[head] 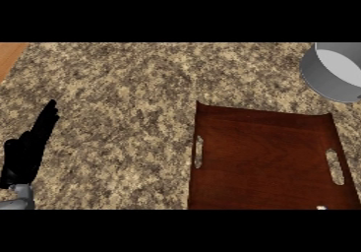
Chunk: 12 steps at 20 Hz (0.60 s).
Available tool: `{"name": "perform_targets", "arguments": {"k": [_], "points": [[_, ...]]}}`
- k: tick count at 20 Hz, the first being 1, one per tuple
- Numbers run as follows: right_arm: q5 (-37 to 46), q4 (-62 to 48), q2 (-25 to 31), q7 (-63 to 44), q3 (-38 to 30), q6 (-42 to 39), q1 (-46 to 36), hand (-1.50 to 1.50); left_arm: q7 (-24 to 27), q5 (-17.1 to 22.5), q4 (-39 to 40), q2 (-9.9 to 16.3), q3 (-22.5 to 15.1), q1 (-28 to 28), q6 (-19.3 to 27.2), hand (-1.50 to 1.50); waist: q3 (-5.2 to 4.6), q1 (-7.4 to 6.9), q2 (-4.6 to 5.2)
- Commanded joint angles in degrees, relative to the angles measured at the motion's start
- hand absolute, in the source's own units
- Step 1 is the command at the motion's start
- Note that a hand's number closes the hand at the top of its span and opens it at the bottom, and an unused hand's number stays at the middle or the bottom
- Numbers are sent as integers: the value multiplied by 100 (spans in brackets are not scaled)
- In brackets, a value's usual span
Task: Pick the tomato from the tray and place it in the pot
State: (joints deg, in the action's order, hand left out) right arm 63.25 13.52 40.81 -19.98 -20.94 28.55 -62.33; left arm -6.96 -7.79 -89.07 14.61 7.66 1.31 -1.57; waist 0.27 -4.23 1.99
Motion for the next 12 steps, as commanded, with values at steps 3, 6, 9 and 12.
{"name": "perform_targets", "arguments": {"k": [3,6,9,12], "points": [[-593,-349,117,320,-599,-170,-28,-150,17,0,73,-61,-47,73,-17,0,9,-31,18],[-838,-310,84,604,-841,25,31,-150,-15,25,55,-71,-83,47,-76,0,19,-118,48],[-956,-320,-24,1004,-941,167,203,-150,-102,-24,13,-66,-29,166,36,0,15,-73,25],[-1114,-195,148,1336,-1097,212,122,-150,-90,-39,197,-71,4,337,73,0,19,-59,65]]}}
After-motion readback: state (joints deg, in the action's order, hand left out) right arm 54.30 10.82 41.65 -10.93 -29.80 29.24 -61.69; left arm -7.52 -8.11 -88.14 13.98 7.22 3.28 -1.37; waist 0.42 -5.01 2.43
